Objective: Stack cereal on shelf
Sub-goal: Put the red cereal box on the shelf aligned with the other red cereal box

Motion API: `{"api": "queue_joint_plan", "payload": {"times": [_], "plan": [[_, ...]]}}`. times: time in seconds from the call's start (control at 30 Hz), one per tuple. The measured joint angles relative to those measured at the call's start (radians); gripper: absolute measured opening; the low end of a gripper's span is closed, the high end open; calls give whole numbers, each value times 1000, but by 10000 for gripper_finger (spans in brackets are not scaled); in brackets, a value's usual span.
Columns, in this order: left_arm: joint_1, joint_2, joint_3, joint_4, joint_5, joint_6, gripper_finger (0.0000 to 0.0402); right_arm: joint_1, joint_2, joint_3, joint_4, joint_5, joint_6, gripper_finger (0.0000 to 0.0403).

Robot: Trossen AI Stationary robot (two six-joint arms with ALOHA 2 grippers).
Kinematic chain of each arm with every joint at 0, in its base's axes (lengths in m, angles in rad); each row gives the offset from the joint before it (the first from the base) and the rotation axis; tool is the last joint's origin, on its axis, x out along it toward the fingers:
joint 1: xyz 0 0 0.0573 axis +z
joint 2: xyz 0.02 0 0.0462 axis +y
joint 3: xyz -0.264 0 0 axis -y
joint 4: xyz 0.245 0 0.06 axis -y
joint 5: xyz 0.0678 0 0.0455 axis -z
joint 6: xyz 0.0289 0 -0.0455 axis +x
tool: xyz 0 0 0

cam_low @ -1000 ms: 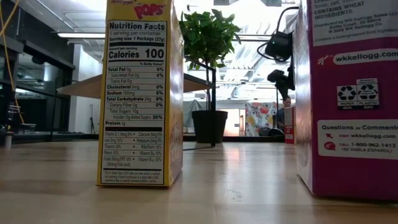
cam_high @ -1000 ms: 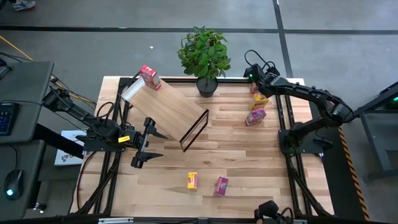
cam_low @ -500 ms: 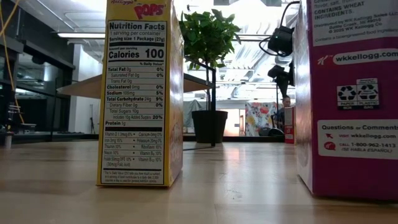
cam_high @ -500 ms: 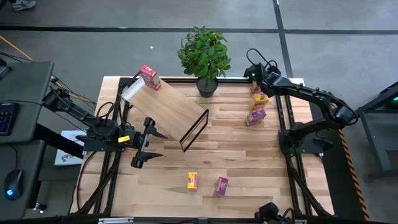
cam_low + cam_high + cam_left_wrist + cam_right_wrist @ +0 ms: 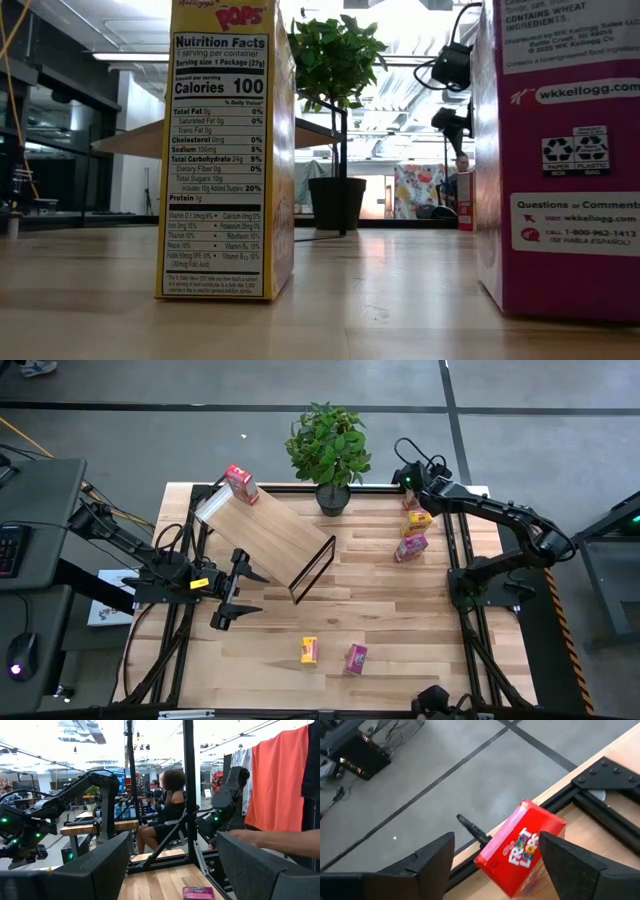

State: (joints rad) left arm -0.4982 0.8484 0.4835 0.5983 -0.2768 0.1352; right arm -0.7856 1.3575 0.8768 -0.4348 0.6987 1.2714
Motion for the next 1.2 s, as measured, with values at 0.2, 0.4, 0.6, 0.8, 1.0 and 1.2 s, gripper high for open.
{"api": "queue_joint_plan", "payload": {"times": [0.2,0.4,0.6,0.8,1.0,1.2], "plan": [[0,0,0,-1,0,0,285,0,0,0,5,23,25,313],[0,0,0,-1,0,0,285,1,1,0,25,-111,59,314],[0,0,0,0,0,0,285,0,2,0,45,-150,63,314],[0,0,0,2,0,14,285,2,2,4,15,-83,215,314],[0,0,0,2,0,16,285,38,2,153,-362,53,317,314],[0,0,0,6,-23,32,285,15,4,237,-448,-6,312,314]]}}
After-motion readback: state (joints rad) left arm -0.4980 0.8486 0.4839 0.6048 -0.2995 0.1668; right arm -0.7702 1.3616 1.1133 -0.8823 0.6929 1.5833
